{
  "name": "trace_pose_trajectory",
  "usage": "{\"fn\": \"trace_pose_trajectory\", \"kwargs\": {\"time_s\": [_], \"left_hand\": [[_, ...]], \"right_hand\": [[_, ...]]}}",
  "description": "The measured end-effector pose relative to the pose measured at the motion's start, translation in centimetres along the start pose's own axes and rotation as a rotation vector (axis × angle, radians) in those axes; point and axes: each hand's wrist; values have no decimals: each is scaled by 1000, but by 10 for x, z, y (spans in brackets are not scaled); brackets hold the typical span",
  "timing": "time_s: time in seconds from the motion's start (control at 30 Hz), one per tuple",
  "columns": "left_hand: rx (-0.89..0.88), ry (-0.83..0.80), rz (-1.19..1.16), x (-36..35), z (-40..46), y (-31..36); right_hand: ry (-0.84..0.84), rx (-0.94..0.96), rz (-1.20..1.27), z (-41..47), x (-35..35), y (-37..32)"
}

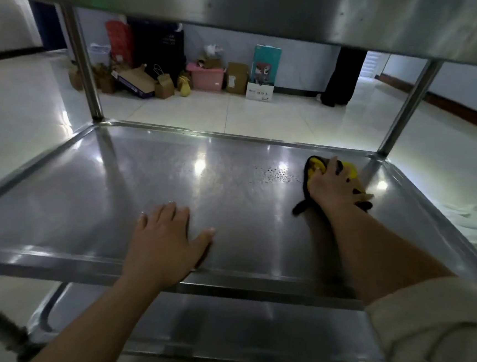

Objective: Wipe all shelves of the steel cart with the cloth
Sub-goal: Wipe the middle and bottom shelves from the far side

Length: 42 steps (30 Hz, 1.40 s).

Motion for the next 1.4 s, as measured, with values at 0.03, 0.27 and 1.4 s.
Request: {"fn": "trace_pose_trajectory", "kwargs": {"time_s": [0.03, 0.27, 1.4], "left_hand": [[4, -3, -6, 0, -1, 2], [-4, 22, -58, 5, 0, 3], [-50, 32, -53, 56, -2, -171]], "right_hand": [[-21, 44, 15, -6, -6, -18], [-244, 684, -170, -101, -53, -98], [-140, 717, -89, -130, -41, -70]]}}
Point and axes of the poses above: each hand's wrist, its own z-axis towards the middle knuckle, its own x-axis out of the back of the hand, y = z × x, and after that the axes turned 2 degrees about z, right-handed
